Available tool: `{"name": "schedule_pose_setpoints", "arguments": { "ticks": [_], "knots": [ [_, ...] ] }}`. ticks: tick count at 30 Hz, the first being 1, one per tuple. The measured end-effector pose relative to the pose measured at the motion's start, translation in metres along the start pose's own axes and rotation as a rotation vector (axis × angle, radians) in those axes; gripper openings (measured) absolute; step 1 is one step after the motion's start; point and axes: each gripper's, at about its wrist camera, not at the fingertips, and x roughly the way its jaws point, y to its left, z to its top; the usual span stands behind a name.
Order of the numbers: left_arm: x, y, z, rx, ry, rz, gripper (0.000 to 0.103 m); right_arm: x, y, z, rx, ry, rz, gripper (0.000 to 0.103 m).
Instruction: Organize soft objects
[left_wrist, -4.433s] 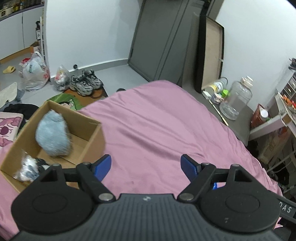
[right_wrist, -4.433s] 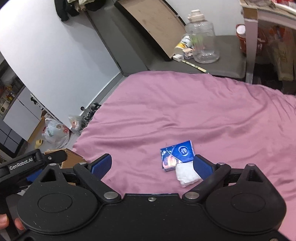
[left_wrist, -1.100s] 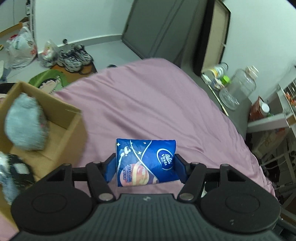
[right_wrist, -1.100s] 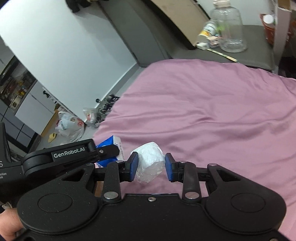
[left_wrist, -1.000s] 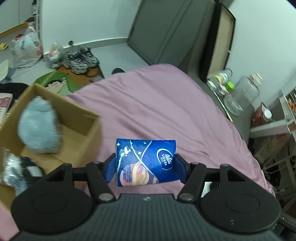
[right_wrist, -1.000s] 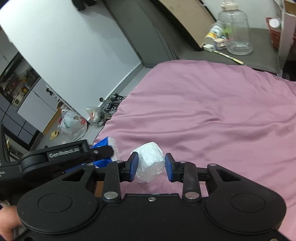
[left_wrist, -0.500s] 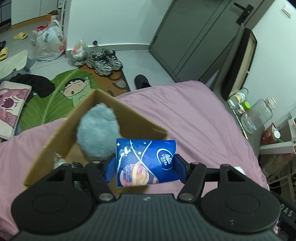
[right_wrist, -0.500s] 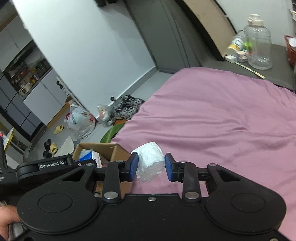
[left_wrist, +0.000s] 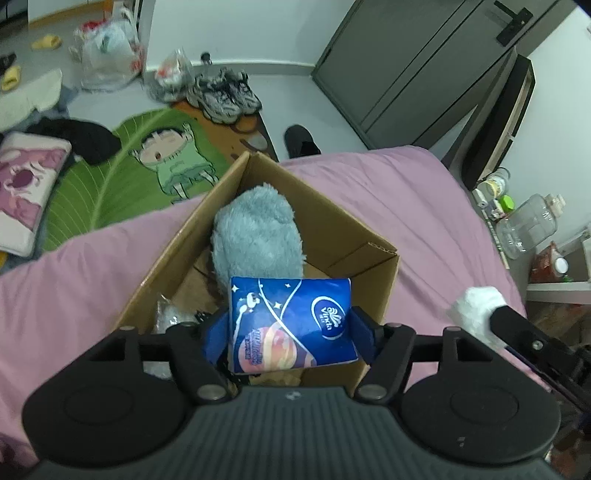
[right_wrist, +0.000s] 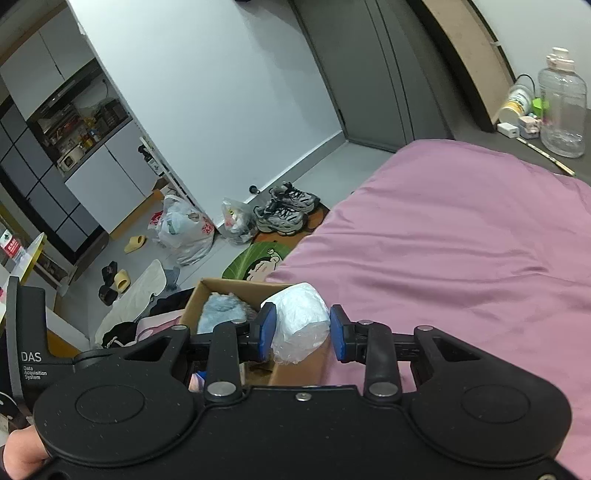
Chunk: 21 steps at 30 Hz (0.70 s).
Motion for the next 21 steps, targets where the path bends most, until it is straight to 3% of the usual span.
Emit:
{"name": "schedule_pose_setpoints", "arguments": {
  "ticks": [5, 15, 21],
  "knots": [
    [-0.003, 0.006, 0.003, -0.007, 0.019, -0.024, 0.075, 0.011, 0.011, 0.0, -0.008, 0.013, 0.014, 0.032],
    [-0.022, 0.021, 0.013, -0.026, -0.02, 0.008, 0.076, 0.023, 0.025, -0.005, -0.01, 0.019, 0.045, 0.033],
    [-0.038, 0.018, 0.011, -0.001, -0.051, 0.017, 0.076, 0.019, 0.035, -0.008, -0.031, 0.019, 0.061, 0.05]
  ]
}}
